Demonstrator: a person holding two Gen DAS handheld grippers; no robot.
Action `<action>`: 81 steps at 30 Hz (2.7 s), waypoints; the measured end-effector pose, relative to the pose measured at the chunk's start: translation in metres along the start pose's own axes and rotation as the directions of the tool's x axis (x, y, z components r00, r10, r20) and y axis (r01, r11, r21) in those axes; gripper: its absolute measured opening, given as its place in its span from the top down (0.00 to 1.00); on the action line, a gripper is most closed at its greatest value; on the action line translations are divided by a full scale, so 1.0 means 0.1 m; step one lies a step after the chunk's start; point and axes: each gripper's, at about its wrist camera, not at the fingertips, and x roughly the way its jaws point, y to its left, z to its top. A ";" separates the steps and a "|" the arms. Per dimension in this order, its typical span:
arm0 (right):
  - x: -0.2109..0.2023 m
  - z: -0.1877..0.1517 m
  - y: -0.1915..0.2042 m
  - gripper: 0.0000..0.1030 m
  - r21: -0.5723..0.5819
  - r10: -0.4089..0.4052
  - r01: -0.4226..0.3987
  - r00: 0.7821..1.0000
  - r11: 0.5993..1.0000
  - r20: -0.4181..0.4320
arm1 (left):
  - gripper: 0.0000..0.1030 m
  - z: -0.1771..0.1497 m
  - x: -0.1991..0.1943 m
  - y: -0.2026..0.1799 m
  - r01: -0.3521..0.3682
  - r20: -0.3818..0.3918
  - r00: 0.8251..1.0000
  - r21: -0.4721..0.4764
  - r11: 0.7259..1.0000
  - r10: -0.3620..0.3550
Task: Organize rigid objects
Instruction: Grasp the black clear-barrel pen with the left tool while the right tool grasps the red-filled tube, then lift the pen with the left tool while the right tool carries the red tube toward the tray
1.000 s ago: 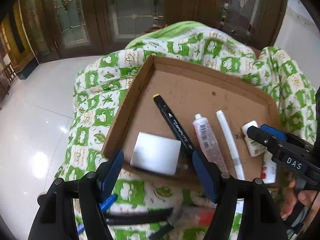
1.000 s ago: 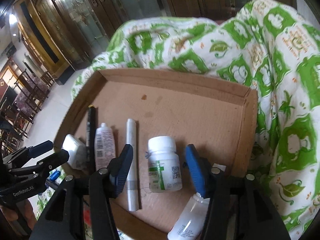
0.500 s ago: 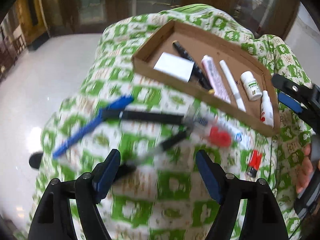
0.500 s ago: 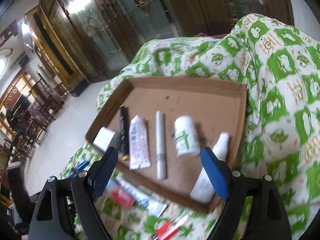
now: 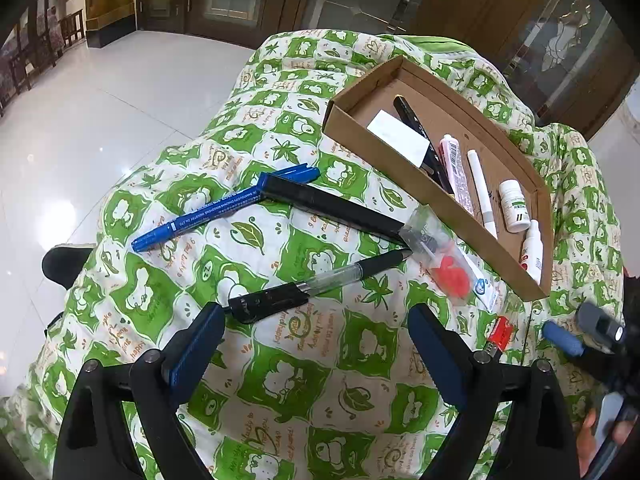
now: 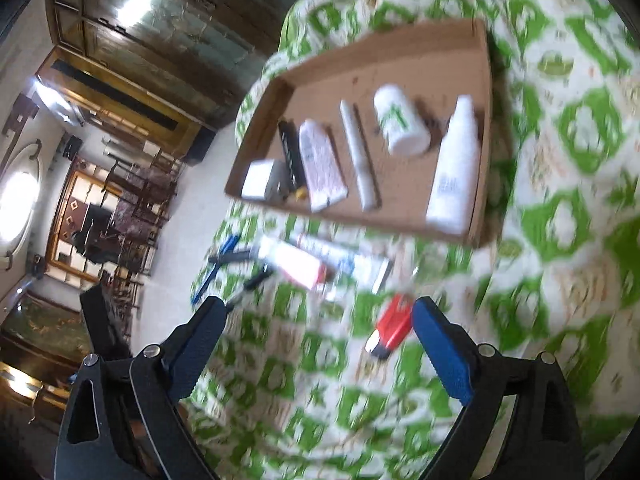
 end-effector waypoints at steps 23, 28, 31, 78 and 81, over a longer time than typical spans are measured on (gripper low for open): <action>0.64 0.09 -0.12 0.75 -0.060 -0.327 0.322 0.938 0.945 -0.116 | 0.08 0.03 0.04 -0.11 0.003 -0.029 1.000 0.047 0.999 -0.002; 0.67 -0.11 -0.04 0.82 -0.029 -0.164 0.162 0.958 0.986 -0.234 | 0.08 0.08 -0.03 -0.21 -0.021 -0.007 1.000 0.112 0.993 0.022; 0.75 -0.22 0.10 0.82 -0.082 -0.155 0.138 0.949 0.987 -0.274 | 0.09 0.13 0.02 -0.32 -0.088 0.016 0.996 0.213 0.973 0.087; 0.91 -0.21 0.25 0.84 -0.148 -0.177 0.146 0.959 0.978 -0.221 | 0.90 -0.20 0.38 -0.55 0.003 -0.158 0.986 0.311 0.950 0.049; 0.90 -0.21 0.25 0.85 -0.148 -0.177 0.146 0.959 0.978 -0.220 | 0.90 -0.16 0.40 -0.53 0.005 -0.158 0.986 0.310 0.951 0.047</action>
